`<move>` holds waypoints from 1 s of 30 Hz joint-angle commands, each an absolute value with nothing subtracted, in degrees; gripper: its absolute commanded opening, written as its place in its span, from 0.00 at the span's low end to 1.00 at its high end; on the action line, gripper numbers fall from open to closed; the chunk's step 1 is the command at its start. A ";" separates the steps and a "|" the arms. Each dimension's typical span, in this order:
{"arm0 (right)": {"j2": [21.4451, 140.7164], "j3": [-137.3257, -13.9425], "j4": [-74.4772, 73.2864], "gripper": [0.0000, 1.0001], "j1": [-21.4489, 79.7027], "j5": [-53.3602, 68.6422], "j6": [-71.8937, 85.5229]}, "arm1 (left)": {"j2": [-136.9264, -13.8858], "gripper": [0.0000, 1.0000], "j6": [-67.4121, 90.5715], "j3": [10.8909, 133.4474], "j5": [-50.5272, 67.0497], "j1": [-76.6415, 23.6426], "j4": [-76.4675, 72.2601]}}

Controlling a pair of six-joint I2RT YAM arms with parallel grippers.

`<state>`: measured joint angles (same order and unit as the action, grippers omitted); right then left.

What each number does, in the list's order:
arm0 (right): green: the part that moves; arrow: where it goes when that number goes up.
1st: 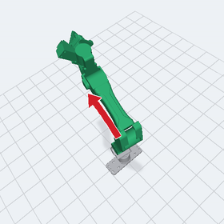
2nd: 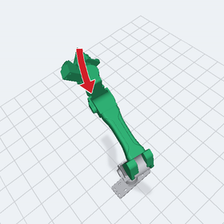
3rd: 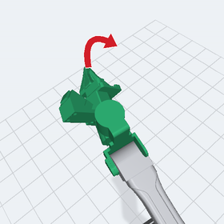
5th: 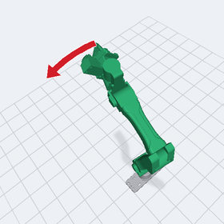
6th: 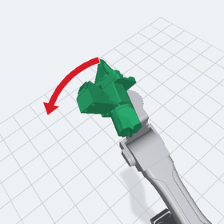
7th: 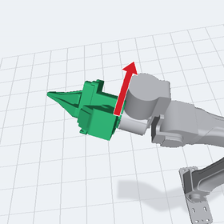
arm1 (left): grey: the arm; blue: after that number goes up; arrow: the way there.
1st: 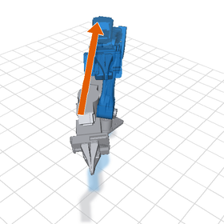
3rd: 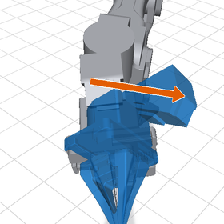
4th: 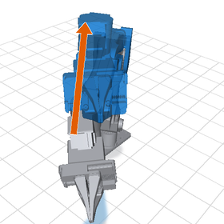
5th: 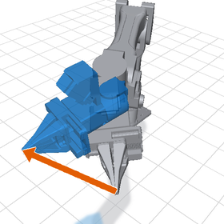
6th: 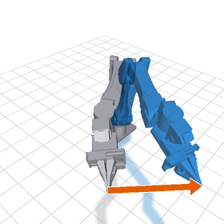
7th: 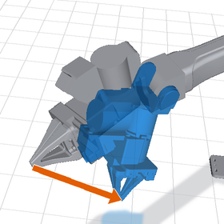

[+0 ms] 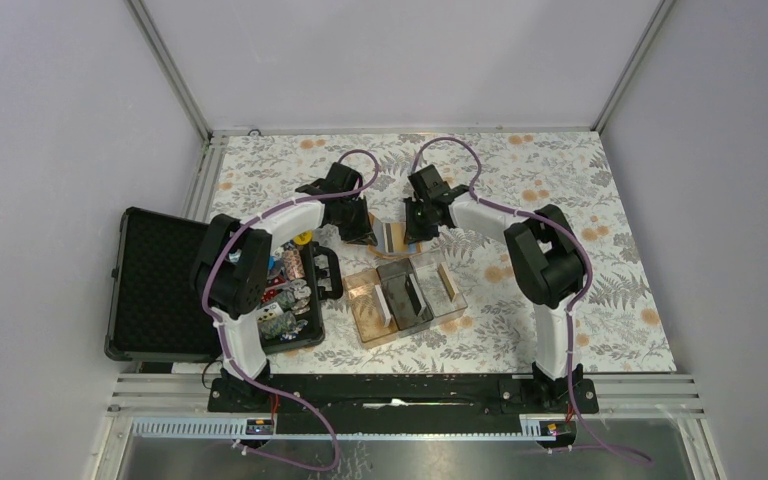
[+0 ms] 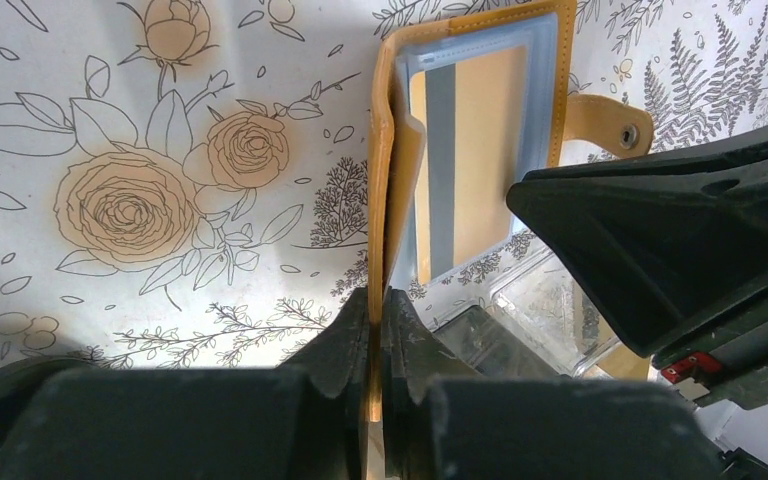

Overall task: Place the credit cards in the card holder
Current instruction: Turn over the card slot in the card holder.

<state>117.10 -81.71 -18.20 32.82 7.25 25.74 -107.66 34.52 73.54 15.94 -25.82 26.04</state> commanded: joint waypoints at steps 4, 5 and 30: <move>111.07 -80.24 -13.55 0.18 32.43 10.65 27.93 | -108.66 0.00 33.97 75.92 14.91 -26.02 26.49; 110.52 -80.07 -13.37 0.18 32.41 10.81 28.10 | -108.67 0.00 33.94 76.01 14.57 -26.02 26.70; 112.83 -80.49 -10.18 0.22 32.51 15.96 28.59 | -109.42 0.00 34.33 76.52 15.50 -25.99 26.33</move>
<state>112.53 -79.94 -11.88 32.60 13.87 28.36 -108.88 34.52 74.54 15.03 -25.82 27.07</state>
